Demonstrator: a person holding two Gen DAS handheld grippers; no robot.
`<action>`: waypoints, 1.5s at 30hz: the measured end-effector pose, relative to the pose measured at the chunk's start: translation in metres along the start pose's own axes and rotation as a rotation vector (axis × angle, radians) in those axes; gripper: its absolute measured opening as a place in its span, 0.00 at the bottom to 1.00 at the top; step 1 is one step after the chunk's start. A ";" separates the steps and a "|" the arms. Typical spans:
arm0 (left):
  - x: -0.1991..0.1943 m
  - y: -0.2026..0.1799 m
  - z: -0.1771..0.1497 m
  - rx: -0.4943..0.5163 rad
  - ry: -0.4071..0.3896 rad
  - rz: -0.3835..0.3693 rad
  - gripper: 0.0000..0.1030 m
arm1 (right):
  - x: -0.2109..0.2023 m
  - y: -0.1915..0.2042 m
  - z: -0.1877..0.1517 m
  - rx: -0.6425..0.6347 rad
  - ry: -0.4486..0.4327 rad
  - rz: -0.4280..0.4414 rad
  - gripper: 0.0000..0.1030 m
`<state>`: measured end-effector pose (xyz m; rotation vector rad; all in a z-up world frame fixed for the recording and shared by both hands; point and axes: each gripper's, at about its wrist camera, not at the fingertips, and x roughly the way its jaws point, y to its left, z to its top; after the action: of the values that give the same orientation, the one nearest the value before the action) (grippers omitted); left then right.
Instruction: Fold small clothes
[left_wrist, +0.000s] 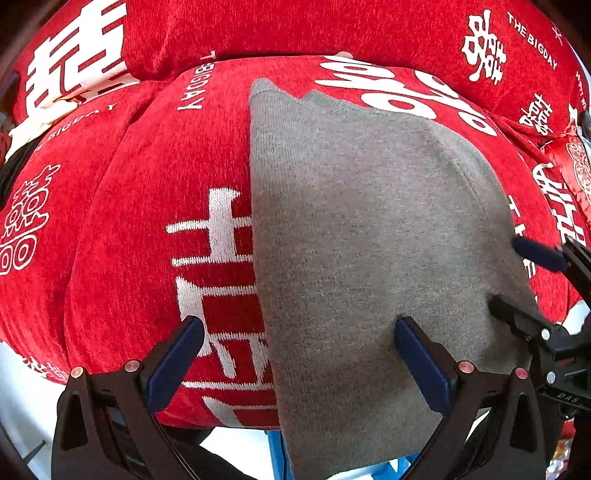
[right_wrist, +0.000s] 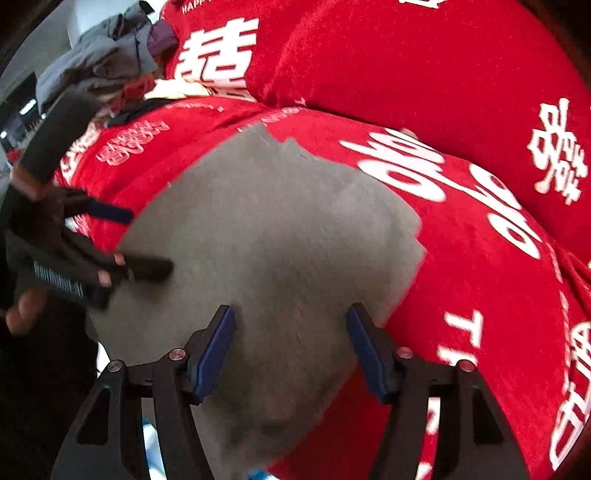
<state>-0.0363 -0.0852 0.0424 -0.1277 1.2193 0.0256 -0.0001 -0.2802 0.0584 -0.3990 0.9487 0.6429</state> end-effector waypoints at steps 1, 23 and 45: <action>-0.002 0.000 0.000 0.005 -0.002 0.007 1.00 | -0.003 -0.002 -0.002 0.010 0.023 -0.022 0.65; -0.018 -0.013 0.003 0.027 -0.021 0.047 1.00 | -0.021 0.042 -0.002 -0.020 0.093 -0.063 0.66; -0.036 -0.025 0.000 -0.015 -0.024 0.065 1.00 | -0.030 0.027 0.016 0.145 0.194 -0.171 0.76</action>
<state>-0.0469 -0.1086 0.0784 -0.1005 1.1995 0.0932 -0.0205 -0.2611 0.0916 -0.4131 1.1249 0.3813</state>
